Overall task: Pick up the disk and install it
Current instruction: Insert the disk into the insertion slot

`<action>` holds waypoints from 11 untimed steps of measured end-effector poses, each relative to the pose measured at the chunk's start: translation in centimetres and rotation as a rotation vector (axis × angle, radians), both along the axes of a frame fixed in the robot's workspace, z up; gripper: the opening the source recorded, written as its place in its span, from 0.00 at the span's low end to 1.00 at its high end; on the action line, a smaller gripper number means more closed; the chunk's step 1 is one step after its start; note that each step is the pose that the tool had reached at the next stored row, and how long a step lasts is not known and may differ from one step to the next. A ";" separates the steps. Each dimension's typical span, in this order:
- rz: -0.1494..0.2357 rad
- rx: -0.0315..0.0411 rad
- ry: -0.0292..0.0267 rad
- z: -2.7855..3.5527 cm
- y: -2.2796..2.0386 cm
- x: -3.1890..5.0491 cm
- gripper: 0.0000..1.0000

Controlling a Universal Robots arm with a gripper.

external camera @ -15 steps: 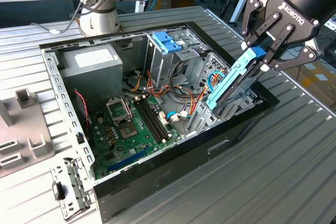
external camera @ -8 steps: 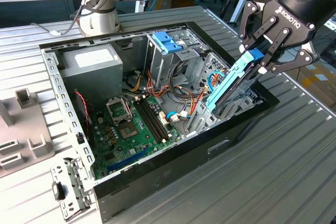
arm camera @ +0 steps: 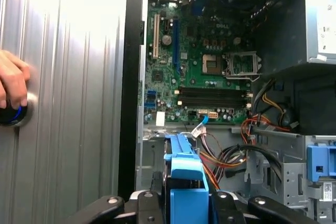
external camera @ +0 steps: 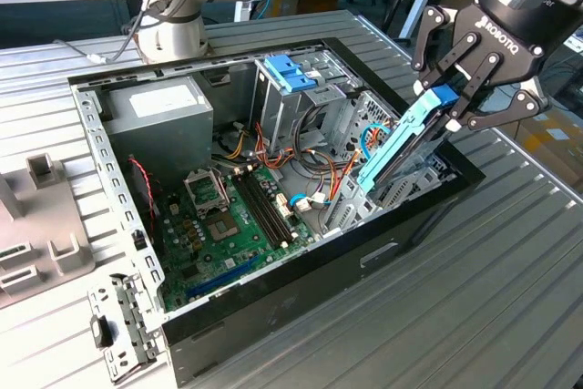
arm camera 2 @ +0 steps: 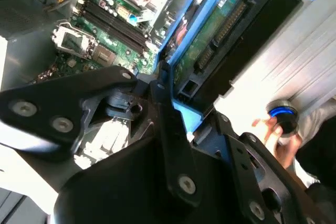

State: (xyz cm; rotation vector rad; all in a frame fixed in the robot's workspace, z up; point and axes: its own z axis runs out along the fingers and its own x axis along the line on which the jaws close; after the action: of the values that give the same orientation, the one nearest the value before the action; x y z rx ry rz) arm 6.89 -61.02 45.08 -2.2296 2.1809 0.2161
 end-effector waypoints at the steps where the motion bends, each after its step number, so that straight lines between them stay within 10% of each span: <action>1: 0.000 -0.0009 0.0000 0.53 0.01 0.00 0.37; 3: 0.000 -0.0011 0.0001 1.28 0.11 0.12 0.37; 11: 0.000 -0.0014 0.0143 0.92 1.11 1.02 0.37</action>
State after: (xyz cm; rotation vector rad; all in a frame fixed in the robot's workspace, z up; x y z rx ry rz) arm 7.92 -59.91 46.00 -2.2359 2.1887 0.2312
